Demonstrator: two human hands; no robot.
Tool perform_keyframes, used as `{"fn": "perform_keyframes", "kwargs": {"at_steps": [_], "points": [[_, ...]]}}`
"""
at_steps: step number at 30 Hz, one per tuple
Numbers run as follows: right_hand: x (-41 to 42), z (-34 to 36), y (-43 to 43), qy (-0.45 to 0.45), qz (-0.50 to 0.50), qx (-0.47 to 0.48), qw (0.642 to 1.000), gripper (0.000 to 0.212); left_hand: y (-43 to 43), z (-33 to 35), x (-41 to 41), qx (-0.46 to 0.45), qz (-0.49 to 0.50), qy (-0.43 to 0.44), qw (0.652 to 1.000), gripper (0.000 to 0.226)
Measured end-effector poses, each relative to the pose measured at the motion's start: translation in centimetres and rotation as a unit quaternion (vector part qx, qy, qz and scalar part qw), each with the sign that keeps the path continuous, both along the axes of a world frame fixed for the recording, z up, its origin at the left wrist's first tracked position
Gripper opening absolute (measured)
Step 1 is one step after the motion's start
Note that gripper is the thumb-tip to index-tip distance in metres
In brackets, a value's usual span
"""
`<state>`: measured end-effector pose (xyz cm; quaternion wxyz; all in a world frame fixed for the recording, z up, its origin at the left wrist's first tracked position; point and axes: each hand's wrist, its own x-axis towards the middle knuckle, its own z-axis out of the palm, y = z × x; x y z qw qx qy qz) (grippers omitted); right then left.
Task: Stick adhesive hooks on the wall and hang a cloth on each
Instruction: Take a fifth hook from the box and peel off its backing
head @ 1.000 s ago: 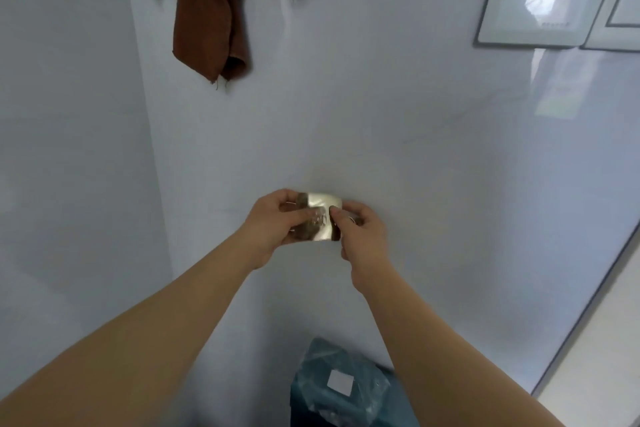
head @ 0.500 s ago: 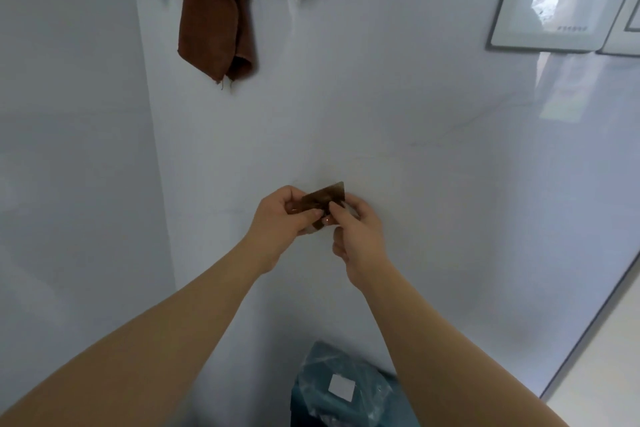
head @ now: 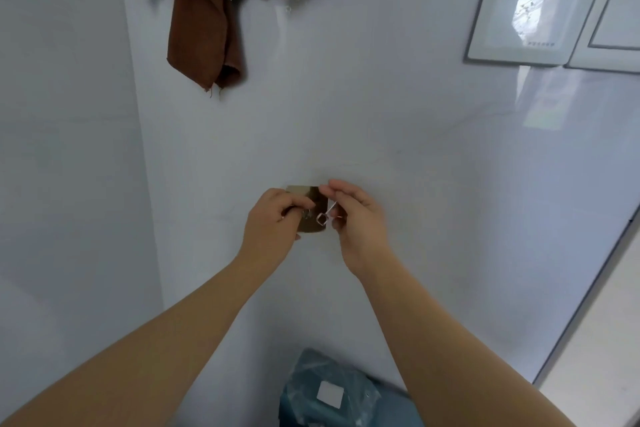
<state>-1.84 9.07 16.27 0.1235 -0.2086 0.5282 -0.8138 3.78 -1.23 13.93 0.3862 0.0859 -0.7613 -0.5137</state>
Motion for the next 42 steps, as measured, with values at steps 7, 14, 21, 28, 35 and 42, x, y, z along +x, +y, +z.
{"fn": "perform_keyframes", "kwargs": {"at_steps": [7,14,21,28,35,42], "points": [[0.2,0.1,-0.7,-0.068,0.077,-0.086,0.991,0.02,-0.4,0.6,1.0,-0.05,0.041,0.028,0.997,0.017],[0.8,-1.1,-1.0,0.155,-0.021,0.209,0.965,0.018,-1.9,1.0,1.0,-0.097,0.136,-0.013,0.986,0.014],[0.9,-0.7,-0.5,-0.01,0.081,0.154,0.985,0.014,-2.1,0.9,1.0,-0.223,0.116,-0.031,0.967,0.017],[0.4,-0.7,-0.1,-0.032,0.152,0.141,0.978,0.019,-1.9,0.3,0.6,-0.225,0.109,-0.038,0.967,0.016],[-0.1,-1.4,-0.4,0.026,-0.009,0.066,0.997,0.022,-2.0,0.2,0.6,-0.023,0.078,-0.037,0.996,0.033],[0.4,-1.8,-1.1,0.119,-0.014,0.125,0.985,0.026,-1.0,0.8,0.6,0.032,0.051,-0.026,0.998,0.026]]}}
